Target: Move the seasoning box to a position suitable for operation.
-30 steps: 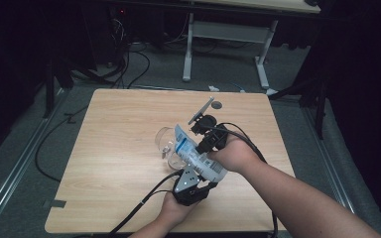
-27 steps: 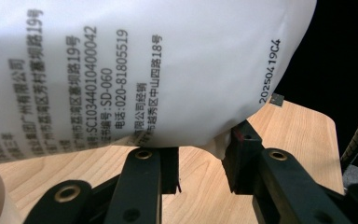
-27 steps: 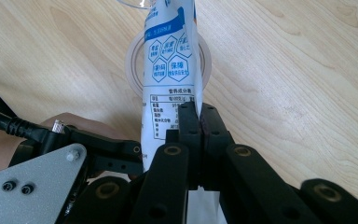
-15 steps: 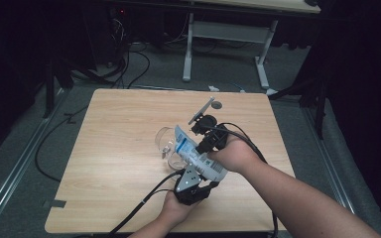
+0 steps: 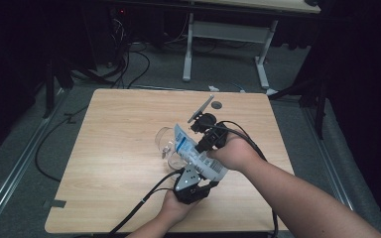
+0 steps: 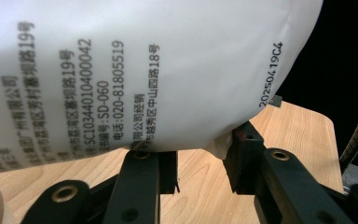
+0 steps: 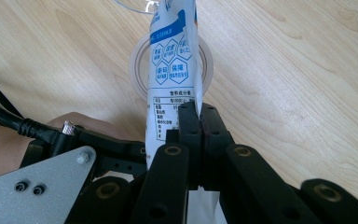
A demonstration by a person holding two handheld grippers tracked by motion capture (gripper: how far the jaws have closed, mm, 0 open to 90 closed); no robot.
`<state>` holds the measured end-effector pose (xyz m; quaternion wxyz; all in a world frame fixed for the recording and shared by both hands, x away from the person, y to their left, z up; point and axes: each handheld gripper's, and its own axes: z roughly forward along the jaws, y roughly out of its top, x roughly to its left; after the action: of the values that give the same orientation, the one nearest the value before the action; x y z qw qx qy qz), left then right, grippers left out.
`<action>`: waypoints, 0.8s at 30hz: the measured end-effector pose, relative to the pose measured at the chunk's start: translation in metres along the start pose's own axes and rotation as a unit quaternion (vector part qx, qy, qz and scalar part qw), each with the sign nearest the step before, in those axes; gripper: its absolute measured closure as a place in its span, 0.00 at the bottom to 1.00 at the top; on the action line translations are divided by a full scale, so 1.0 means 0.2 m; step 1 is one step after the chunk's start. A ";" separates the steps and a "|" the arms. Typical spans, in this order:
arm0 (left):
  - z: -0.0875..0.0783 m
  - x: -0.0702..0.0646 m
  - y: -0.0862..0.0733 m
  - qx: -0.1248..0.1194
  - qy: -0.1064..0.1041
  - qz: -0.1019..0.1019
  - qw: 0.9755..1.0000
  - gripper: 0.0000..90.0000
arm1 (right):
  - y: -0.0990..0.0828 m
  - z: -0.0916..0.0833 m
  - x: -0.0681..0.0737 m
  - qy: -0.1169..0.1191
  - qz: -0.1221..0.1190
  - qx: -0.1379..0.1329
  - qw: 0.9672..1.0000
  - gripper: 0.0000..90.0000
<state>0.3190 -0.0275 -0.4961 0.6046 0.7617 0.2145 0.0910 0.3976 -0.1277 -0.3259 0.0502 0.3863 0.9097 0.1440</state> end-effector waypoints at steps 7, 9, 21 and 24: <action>0.00 0.01 0.00 -0.003 -0.002 -0.001 1.000 0.76 | 0.01 0.00 0.00 -0.002 -0.001 0.000 1.000 1.00; 0.00 0.01 0.01 -0.003 -0.002 -0.002 1.000 0.76 | 0.02 0.00 0.01 -0.002 0.001 0.000 1.000 1.00; 0.00 0.01 0.01 -0.007 -0.004 -0.005 1.000 0.75 | 0.03 0.00 0.01 -0.008 0.003 0.002 1.000 1.00; 0.00 0.01 0.01 -0.008 -0.005 -0.006 1.000 0.75 | 0.03 0.00 0.01 -0.009 -0.004 0.001 1.000 1.00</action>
<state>0.3210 -0.0267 -0.4948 0.6123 0.7558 0.2157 0.0855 0.4003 -0.1219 -0.3243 0.0586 0.3839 0.9109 0.1394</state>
